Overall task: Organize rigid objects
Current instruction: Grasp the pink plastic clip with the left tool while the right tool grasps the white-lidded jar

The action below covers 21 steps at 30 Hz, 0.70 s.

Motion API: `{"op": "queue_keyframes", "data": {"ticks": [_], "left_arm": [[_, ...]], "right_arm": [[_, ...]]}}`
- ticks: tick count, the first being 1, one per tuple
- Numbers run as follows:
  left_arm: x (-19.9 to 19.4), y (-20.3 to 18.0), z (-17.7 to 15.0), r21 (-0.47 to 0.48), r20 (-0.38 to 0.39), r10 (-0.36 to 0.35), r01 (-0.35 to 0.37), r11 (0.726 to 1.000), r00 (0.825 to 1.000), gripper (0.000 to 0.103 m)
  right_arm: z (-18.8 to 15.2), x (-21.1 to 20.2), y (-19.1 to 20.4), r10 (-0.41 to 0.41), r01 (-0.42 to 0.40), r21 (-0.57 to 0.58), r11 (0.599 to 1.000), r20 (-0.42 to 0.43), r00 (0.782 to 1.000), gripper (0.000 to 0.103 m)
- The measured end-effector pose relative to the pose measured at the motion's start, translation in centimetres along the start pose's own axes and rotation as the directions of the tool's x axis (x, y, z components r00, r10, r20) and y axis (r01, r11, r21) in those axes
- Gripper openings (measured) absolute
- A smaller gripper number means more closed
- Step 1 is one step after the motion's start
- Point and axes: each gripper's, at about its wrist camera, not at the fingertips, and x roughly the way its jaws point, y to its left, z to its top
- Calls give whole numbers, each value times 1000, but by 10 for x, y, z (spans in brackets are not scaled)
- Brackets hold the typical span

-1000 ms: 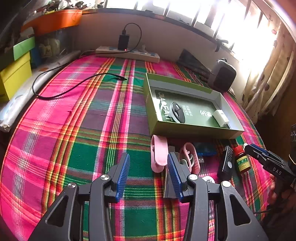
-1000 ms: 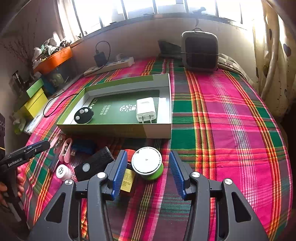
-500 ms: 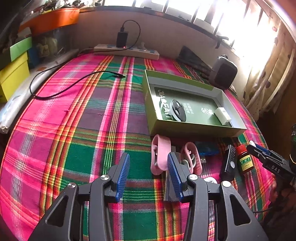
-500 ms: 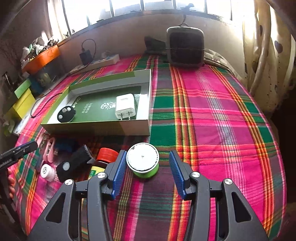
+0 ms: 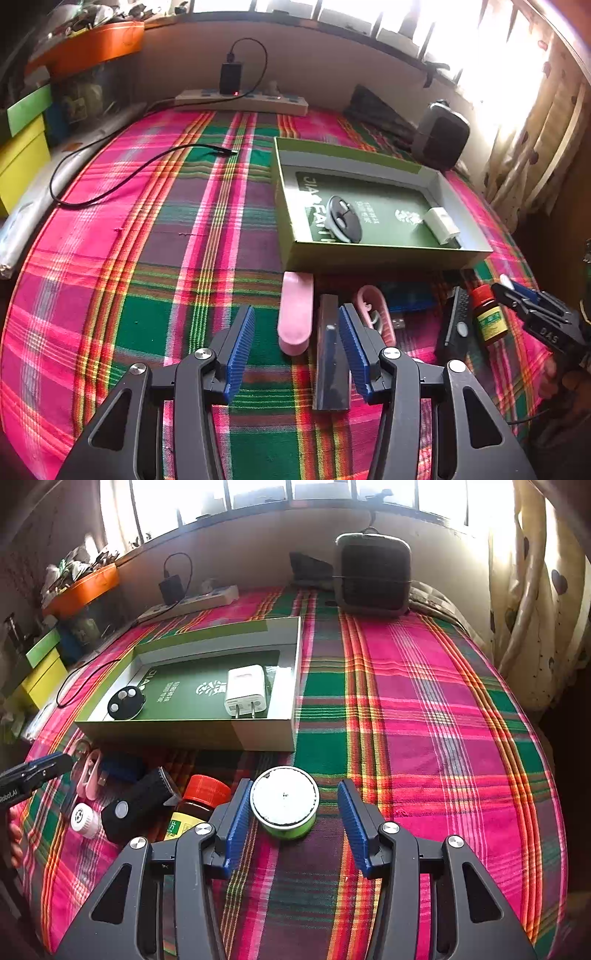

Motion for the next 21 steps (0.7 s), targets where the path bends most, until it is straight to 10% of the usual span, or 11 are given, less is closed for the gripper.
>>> {"op": "queue_keyframes", "data": {"ticks": [21], "left_arm": [[16, 3, 12, 9, 1, 71, -71, 997, 997, 39]], "right_arm": [[0, 1, 0, 2, -1, -13, 1000, 22, 1000, 36]]}}
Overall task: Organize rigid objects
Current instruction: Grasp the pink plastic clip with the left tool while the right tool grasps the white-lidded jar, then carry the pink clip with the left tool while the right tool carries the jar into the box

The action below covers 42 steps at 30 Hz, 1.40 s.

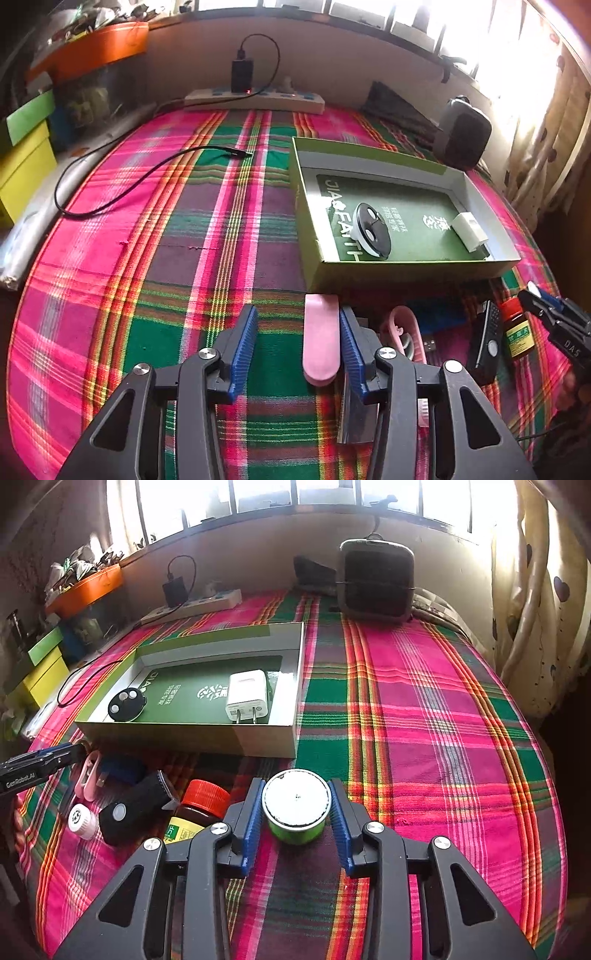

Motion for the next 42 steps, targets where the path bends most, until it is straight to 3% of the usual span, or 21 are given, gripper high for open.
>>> {"op": "queue_keyframes", "data": {"ticks": [11, 42], "left_arm": [[1, -4, -2, 27, 6, 9, -9, 1000, 1000, 17], [-18, -3, 5, 21, 42, -3, 2, 1000, 999, 17]], "right_arm": [[0, 0, 1, -6, 6, -4, 1000, 5, 1000, 35], [3, -8, -2, 6, -6, 15, 1000, 23, 1000, 35]]}}
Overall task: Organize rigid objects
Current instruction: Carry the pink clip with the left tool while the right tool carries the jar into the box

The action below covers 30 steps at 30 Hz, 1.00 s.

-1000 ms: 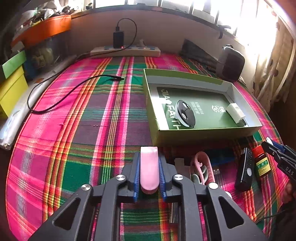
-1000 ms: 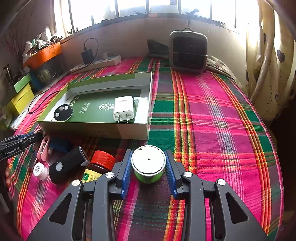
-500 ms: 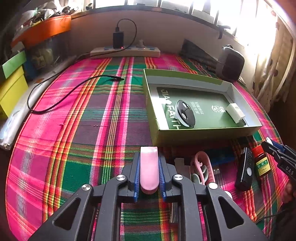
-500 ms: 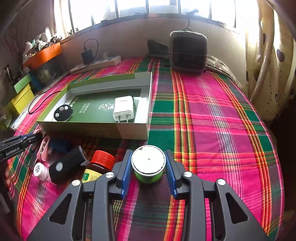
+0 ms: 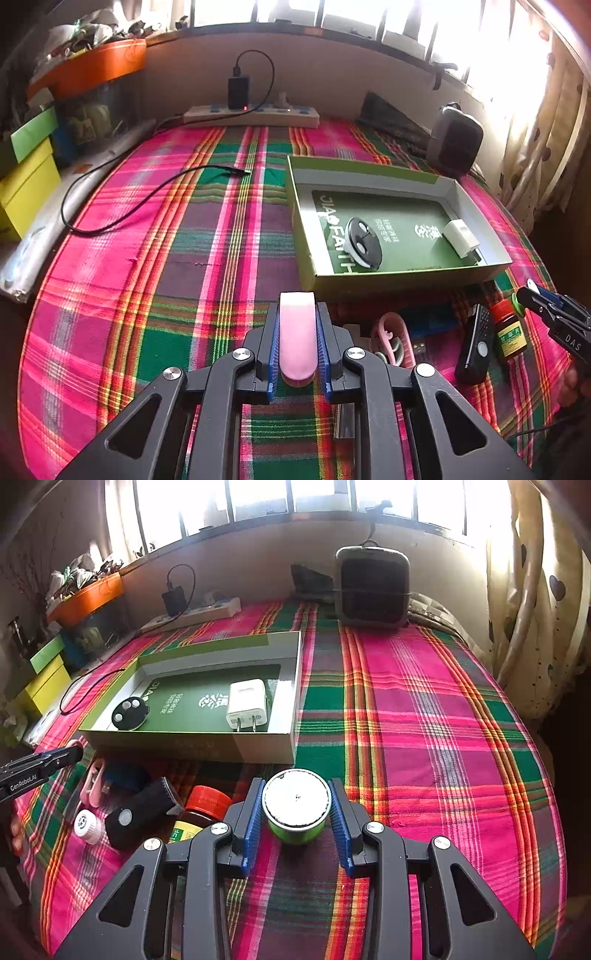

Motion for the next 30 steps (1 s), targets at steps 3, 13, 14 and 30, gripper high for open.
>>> {"op": "queue_keyframes", "data": {"ticks": [3, 13, 14, 30], "left_arm": [[-7, 1, 3, 3, 14, -2, 2, 1000, 1000, 17], [-20, -6, 27, 22, 51, -48, 47, 999, 998, 17], [-21, -8, 31, 29, 56, -55, 53, 998, 997, 17], [-3, -27, 71, 71, 49, -152, 148, 986, 987, 17]], "right_arm": [[2, -4, 0, 6, -6, 1, 1000, 7, 1000, 35], [18, -22, 5, 18, -17, -23, 1000, 53, 998, 35], [20, -23, 7, 22, -20, -29, 999, 57, 998, 35], [63, -8, 39, 141, -137, -101, 985, 35, 989, 35]]}}
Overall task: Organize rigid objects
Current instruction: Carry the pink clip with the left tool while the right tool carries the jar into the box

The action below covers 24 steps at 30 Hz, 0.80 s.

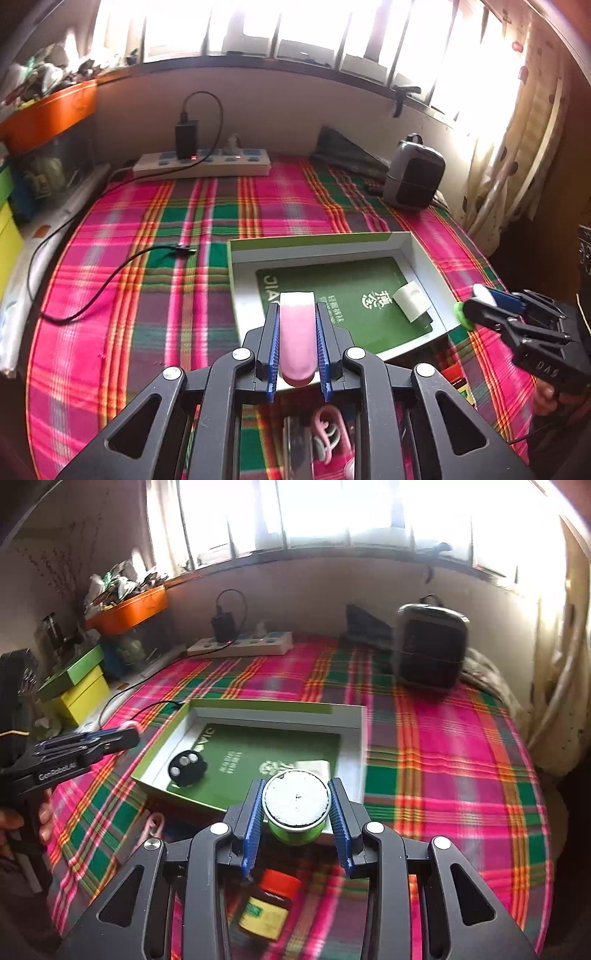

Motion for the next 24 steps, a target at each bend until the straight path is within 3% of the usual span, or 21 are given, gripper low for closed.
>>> {"op": "queue_keyframes", "data": {"ticks": [11, 24], "left_arm": [[42, 2, 15, 7, -71, -10, 11, 1000, 997, 17], [78, 7, 23, 28, -122, 32, -29, 999, 992, 17]], "right_arm": [[16, 46, 16, 84, -87, -27, 996, -91, 992, 35], [18, 87, 24, 39, -52, -72, 996, -171, 985, 35]]}}
